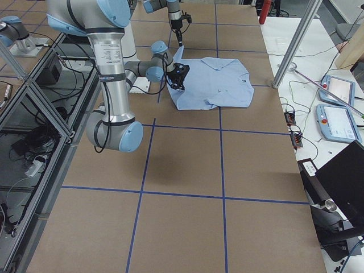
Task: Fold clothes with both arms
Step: 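Lift the hem with both grippers and fold it toward the collar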
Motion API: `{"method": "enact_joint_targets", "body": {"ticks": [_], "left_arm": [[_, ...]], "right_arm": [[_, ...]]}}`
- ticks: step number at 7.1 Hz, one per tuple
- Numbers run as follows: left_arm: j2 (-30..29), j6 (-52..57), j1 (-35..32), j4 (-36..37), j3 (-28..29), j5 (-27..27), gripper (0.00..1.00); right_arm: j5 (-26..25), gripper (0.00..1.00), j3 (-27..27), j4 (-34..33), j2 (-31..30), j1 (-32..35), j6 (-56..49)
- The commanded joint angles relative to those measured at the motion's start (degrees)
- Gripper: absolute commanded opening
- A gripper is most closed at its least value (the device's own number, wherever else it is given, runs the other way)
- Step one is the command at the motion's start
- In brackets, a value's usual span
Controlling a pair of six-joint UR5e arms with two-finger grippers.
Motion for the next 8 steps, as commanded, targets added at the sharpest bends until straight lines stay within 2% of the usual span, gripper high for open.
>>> {"method": "enact_joint_targets", "body": {"ticks": [1, 2, 5, 6, 7, 8], "left_arm": [[-4.15, 6.91, -8.38, -4.24, 10.75, 0.19, 0.0], [-4.59, 7.73, -10.32, -9.76, 15.49, 0.2, 0.0], [-13.28, 8.18, -15.6, -20.92, 33.67, 0.63, 0.0], [-15.39, 8.18, -17.0, -26.98, 40.52, 3.25, 0.0], [-16.1, 8.18, -17.02, -28.86, 43.29, 6.93, 0.0], [-16.81, 8.18, -17.28, -28.88, 43.4, 7.57, 0.0]], "right_arm": [[8.44, 0.0, -11.48, 0.22, 8.37, 12.25, -11.86], [8.56, 0.0, -17.1, 0.4, 11.8, 14.03, -13.65], [8.74, 0.0, -34.41, 1.1, 22.34, 18.87, -20.22], [8.65, 0.0, -39.51, 5.19, 23.95, 19.67, -20.78], [8.3, 0.0, -43.31, 8.8, 24.48, 19.85, -20.87], [8.21, 0.0, -44.82, 9.36, 25.19, 20.2, -20.96]]}}
